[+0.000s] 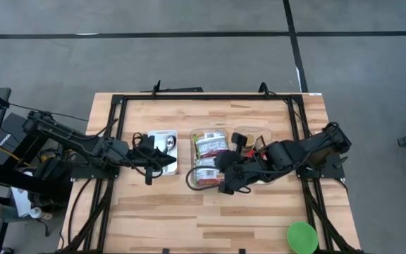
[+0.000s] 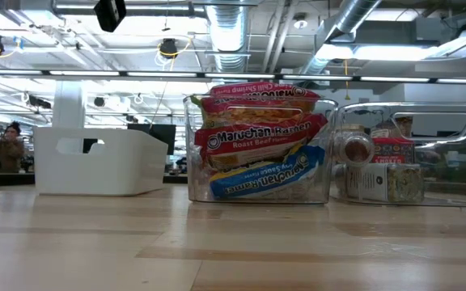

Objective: Pick & Place Food Item
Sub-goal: Return to Home Position

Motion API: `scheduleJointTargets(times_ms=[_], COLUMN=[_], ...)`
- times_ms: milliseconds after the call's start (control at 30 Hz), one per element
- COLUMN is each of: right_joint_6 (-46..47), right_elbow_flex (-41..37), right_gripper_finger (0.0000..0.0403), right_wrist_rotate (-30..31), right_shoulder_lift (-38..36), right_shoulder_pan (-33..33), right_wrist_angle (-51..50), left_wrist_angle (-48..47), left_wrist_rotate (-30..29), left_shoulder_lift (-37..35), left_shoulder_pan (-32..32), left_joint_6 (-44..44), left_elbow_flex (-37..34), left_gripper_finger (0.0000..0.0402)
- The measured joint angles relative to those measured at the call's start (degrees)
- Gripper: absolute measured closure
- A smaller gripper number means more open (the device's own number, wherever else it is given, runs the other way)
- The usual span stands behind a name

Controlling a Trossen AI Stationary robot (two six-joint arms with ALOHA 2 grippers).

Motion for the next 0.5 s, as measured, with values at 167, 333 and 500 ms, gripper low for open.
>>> scheduleJointTargets(times_ms=[167,333,500], right_joint_6=[-4.83,-8.40,-9.21], right_elbow_flex=[0.04,0.14,0.09], right_gripper_finger=[0.0403,0.0403,0.0403], right_wrist_rotate=[-9.39,-15.11,-22.28], right_shoulder_lift=[1.15,2.41,3.89], right_shoulder_pan=[-1.08,-2.22,-3.23], right_wrist_angle=[6.28,11.15,12.32], left_wrist_angle=[0.03,0.33,0.57], left_wrist_rotate=[0.02,0.02,0.02], left_shoulder_lift=[0.00,0.00,0.00], left_shoulder_pan=[0.00,0.00,0.00], left_joint_6=[-0.09,-0.13,-0.13], left_elbow_flex=[0.00,0.00,0.00], left_gripper_finger=[0.0401,0.0397,0.0394])
